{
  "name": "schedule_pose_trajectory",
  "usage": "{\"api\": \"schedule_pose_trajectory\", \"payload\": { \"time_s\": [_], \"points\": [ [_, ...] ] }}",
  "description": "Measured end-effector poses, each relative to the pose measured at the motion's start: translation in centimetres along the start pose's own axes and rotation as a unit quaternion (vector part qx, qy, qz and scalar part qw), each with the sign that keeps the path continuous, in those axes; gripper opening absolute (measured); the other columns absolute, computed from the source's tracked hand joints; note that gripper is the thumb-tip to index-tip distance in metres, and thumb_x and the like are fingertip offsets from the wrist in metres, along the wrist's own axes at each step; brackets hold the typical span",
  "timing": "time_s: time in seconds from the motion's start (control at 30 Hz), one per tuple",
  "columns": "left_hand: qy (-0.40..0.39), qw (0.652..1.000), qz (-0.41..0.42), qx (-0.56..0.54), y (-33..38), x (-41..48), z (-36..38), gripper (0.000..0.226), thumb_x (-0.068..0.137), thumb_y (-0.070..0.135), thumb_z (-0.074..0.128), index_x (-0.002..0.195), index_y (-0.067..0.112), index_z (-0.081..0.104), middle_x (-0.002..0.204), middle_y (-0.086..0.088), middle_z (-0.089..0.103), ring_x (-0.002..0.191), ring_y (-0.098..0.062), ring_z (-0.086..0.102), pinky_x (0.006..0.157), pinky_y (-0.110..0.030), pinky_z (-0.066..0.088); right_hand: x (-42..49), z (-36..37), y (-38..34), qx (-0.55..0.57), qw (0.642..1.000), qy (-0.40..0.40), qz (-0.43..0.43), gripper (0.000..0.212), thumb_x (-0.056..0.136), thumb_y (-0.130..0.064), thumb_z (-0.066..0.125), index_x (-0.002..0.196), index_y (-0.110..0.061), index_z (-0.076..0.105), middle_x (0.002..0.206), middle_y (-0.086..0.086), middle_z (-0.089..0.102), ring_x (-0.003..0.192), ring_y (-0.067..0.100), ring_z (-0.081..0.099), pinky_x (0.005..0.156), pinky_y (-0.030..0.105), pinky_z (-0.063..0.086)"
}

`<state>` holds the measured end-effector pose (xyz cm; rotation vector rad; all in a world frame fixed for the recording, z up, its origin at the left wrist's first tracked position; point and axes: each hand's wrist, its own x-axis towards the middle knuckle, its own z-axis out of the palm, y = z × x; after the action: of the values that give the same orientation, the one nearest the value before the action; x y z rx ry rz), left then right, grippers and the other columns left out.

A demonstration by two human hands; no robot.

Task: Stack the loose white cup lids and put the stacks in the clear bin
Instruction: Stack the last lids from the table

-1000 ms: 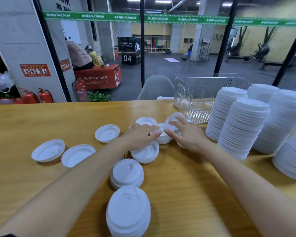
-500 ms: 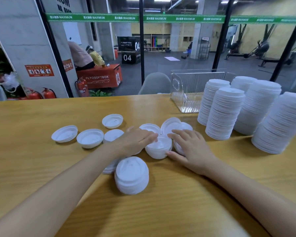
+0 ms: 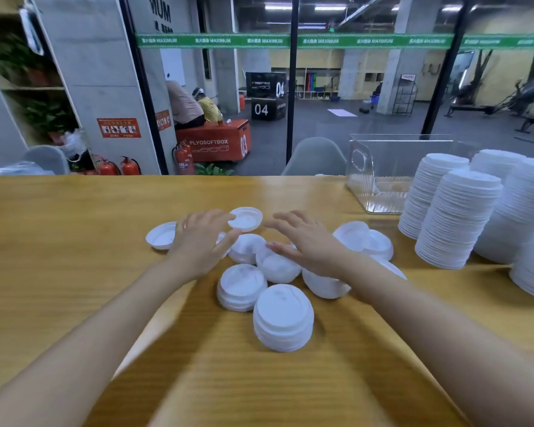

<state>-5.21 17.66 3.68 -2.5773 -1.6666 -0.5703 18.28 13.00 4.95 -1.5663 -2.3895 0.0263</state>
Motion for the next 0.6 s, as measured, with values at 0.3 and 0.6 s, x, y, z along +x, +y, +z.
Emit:
{"api": "schedule_pose_trajectory", "payload": {
  "time_s": [0.3, 0.6],
  "points": [
    [-0.089, 0.987, -0.135, 0.011, -5.1, 0.5, 1.7, 0.066, 0.092, 0.075, 0.021, 0.149, 0.044, 0.030, 0.161, 0.004, 0.023, 0.142, -0.033, 0.026, 0.116, -0.051, 0.009, 9.5, 3.5, -0.8, 0.060, 0.989, -0.127, 0.044, 0.058, 0.098, -0.064, 0.026, 0.152, -0.042, 0.028, 0.163, -0.002, 0.022, 0.149, 0.025, 0.013, 0.119, 0.047, 0.011],
    [-0.093, 0.992, -0.058, -0.069, -1.5, -2.0, 1.5, 0.092, 0.069, 0.085, 0.002, 0.145, 0.046, 0.035, 0.159, 0.008, 0.026, 0.144, -0.021, 0.026, 0.117, -0.047, 0.006, 3.5, 1.9, -0.4, 0.063, 0.986, -0.156, 0.023, 0.051, 0.100, -0.060, 0.022, 0.145, -0.044, 0.040, 0.155, -0.010, 0.037, 0.144, 0.018, 0.022, 0.116, 0.042, 0.014]
  ]
}}
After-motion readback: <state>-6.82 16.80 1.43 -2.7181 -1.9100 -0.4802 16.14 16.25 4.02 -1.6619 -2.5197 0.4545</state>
